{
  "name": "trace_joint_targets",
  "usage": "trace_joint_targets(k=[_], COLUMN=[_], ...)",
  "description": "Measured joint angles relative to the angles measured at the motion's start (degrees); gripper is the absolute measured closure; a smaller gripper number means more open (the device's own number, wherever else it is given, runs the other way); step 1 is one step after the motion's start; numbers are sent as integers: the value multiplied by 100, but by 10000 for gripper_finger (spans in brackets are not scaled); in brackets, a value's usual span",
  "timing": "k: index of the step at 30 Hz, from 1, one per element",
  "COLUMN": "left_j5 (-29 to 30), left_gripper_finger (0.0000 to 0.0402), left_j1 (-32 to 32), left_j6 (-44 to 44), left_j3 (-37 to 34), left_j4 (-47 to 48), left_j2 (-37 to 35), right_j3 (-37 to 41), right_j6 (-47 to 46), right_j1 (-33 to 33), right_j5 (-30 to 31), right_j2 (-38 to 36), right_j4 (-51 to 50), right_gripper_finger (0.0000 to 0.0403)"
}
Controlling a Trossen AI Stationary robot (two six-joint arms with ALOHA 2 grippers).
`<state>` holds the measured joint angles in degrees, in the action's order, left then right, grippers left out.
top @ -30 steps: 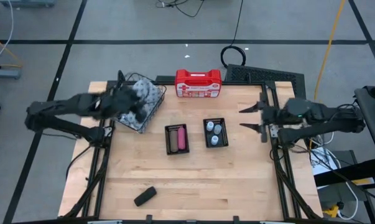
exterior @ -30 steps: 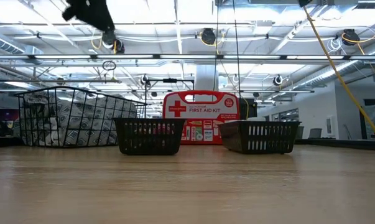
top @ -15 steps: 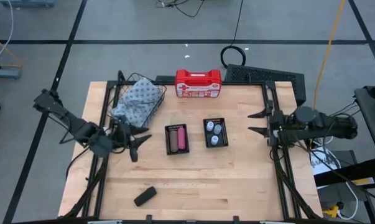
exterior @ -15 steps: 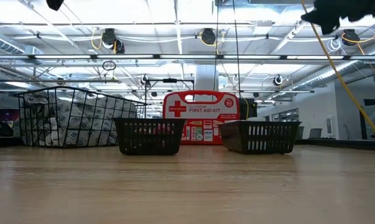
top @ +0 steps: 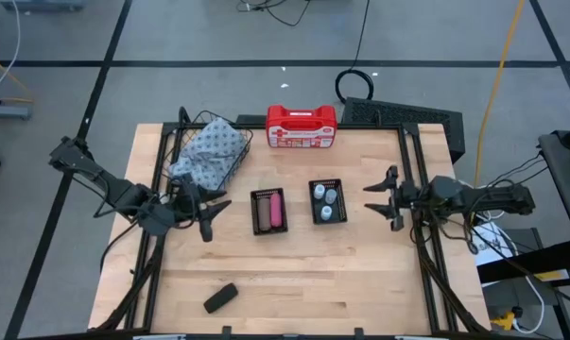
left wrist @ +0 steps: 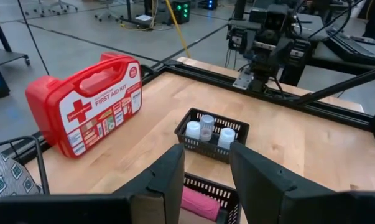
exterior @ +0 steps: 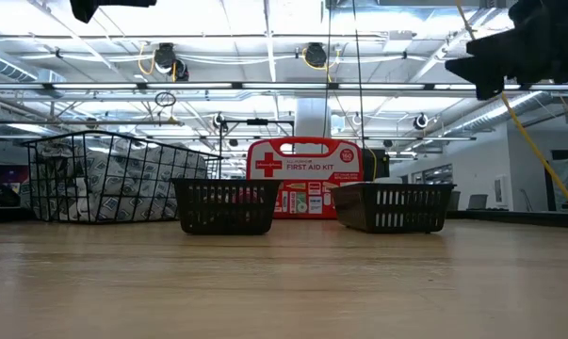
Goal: Pick & Place Medicine items
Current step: Put the black bandage into the left black basket
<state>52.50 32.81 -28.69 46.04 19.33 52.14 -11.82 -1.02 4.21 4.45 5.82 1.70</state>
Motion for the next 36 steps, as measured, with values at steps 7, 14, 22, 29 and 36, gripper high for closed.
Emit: trace_joint_targets(k=[7,14,22,29,36], left_j5=[-3,-3,-851,-1385,-2860], left_gripper_finger=[266,266,266,246,167], left_j1=[-17,-17,-7,223,258], left_j6=[31,30,143,418,-2383], left_j3=[0,0,87,2286,4525], left_j4=[5,6,-370,1219,5088], left_j2=[0,2,142,1888,4290], right_j3=[414,822,1076,1087,1093], right_j6=[16,29,16,16,16], right_j1=[0,0,0,0,0], right_j5=[-29,-15,-11,-8,-7], right_j2=[-4,1,-4,3,3], right_j4=[162,656,576,528,537], right_gripper_finger=[193,193,193,193,193])
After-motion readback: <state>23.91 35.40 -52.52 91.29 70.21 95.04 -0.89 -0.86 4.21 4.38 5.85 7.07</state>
